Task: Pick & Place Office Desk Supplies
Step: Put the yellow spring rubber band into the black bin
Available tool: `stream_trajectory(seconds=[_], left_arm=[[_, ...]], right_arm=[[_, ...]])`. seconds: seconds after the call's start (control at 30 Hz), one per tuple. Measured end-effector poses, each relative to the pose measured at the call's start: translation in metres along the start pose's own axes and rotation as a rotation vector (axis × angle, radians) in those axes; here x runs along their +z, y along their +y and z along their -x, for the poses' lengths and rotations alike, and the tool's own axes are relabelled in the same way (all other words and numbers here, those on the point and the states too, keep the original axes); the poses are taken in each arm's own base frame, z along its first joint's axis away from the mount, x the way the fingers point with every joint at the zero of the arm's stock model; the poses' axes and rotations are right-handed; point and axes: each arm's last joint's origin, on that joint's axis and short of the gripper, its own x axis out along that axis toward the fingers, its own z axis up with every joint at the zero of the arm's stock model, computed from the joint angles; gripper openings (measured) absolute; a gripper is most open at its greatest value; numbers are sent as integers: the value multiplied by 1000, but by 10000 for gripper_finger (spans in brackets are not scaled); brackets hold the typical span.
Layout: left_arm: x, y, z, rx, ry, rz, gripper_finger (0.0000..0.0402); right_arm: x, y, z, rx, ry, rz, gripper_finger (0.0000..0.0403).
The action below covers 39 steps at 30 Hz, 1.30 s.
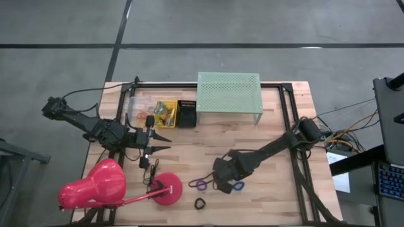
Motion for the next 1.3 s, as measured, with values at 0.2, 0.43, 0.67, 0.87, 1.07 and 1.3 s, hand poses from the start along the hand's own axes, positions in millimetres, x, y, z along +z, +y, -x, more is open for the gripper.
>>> stream_trajectory(seconds=[0.2, 0.43, 0.67, 0.87, 1.07, 1.3], left_arm=[[0, 0, 0, 0, 0, -2, 98], [0, 0, 0, 0, 0, -2, 98], [0, 0, 0, 0, -1, -2, 98], [0, 0, 0, 0, -1, -2, 98], [1, 0, 0, 1, -7, 0, 98], [1, 0, 0, 1, -7, -1, 98]], right_arm=[[7, -7, 31, -98, -208, -1, 22], [25, -14, 52, -348, -585, -7, 22], [64, -27, 56, -462, -797, 4, 22], [96, -58, 52, -461, -831, -29, 22], [112, -84, 47, -439, -837, -92, 22], [137, -91, 39, -438, -949, 4, 22]])
